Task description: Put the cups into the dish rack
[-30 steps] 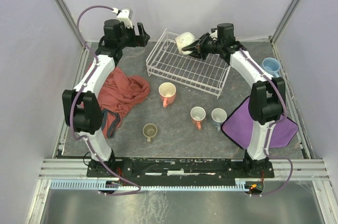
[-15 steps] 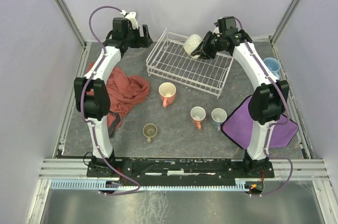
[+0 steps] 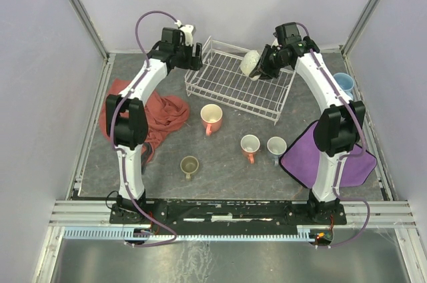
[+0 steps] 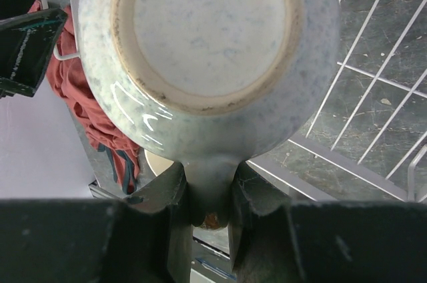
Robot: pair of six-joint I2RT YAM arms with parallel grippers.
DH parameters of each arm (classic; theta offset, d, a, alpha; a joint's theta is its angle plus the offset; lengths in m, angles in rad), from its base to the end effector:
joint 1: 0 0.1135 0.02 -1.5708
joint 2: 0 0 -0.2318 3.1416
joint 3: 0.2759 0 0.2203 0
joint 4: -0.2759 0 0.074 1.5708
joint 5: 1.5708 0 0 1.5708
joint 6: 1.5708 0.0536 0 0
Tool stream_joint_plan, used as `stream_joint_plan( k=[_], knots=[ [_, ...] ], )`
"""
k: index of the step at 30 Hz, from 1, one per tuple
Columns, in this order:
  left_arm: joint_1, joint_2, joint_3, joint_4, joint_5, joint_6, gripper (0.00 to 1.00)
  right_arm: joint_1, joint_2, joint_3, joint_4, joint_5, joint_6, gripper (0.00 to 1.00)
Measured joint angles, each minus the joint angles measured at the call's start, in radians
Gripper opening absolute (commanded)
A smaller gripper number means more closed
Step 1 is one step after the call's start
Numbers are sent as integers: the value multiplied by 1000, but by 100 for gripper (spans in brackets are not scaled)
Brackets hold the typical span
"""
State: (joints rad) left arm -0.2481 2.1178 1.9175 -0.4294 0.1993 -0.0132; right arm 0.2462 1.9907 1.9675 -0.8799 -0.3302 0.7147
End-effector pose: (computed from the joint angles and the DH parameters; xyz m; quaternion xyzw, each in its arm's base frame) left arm 0.4457 -0.1239 0.2536 0.1487 0.8755 -0.1467 0.4357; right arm 0.3886 0.1156 0.2823 0.1639 0.9190 0.2871 0.2149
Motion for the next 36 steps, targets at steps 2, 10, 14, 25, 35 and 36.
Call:
stream_joint_plan(
  k=[2,10,14,25,35,36],
  knots=[
    [-14,15,10,-16,-27,8,75,-3,0,0,-4,2,-6,1],
    [-29,76,60,-72,-131,29,45,-29,0,1,-33,34,-38,1],
    [-29,90,60,-97,-154,27,33,-37,0,27,-85,68,-68,1],
    [-41,61,8,-105,-180,-34,14,-40,21,95,-145,145,-117,1],
    [-42,-34,-108,-144,-207,-129,3,-39,86,122,-183,225,-146,1],
    [-43,-39,-111,-150,-208,-138,3,-39,91,126,-185,232,-150,1]
  ],
)
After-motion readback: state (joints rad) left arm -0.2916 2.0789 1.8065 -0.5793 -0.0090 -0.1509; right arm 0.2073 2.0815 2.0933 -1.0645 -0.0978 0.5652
